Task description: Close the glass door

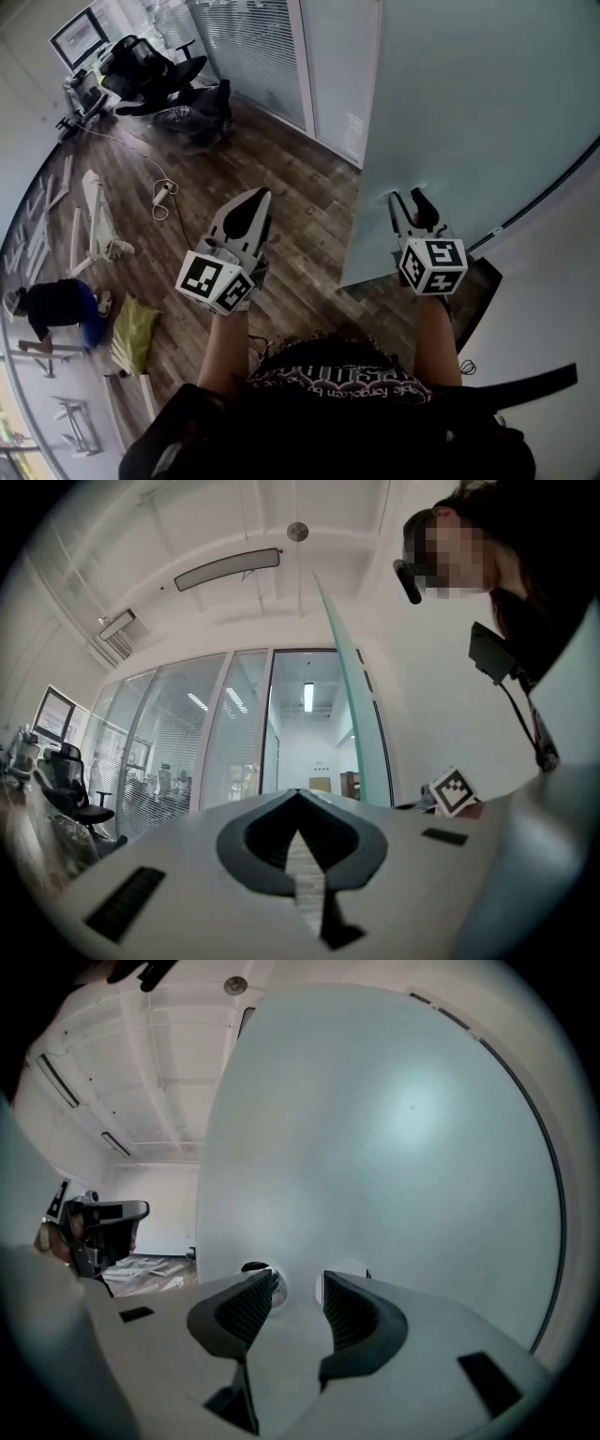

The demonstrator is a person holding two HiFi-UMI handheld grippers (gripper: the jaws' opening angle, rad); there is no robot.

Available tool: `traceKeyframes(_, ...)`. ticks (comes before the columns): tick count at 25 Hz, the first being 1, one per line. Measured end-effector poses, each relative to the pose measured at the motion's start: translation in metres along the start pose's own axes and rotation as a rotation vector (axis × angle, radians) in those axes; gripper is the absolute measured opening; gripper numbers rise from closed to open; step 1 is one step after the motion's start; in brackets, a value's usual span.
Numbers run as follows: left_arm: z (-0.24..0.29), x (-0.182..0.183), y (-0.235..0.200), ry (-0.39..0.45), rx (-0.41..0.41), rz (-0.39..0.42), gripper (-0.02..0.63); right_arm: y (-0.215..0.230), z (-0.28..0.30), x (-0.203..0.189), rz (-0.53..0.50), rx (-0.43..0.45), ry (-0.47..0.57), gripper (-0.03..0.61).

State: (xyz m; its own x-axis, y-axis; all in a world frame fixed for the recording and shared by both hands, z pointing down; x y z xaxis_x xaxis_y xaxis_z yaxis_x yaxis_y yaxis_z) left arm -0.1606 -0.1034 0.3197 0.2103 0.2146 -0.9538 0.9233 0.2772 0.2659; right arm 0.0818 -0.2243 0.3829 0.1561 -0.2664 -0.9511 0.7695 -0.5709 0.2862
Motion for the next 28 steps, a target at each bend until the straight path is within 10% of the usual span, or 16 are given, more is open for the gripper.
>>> traceKeyframes(11, 0.025, -0.028, -0.041, -0.033, 0.033, -0.023, 0.003, 0.007, 0.064, 0.006, -0.019, -0.126, 0.055, 0.121)
traceKeyframes(28, 0.162, -0.099, -0.168, 0.011, -0.200, -0.070, 0.002, 0.032, 0.188, 0.030, -0.009, -0.341, 0.131, 0.121)
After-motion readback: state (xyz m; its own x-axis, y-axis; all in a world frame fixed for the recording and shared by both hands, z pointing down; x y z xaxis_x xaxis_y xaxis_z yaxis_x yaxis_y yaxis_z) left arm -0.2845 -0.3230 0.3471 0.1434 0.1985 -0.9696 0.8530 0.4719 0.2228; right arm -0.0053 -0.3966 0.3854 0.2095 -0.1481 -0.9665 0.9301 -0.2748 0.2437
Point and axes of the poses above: the fingertips, and each gripper's own axes: z forward along the fingers, y to its right, x out of its top, the point moved 3 cm from there along -z, backward along the fingers, and after that the axes turned 15 degrees about z, right-handed, at the moved point
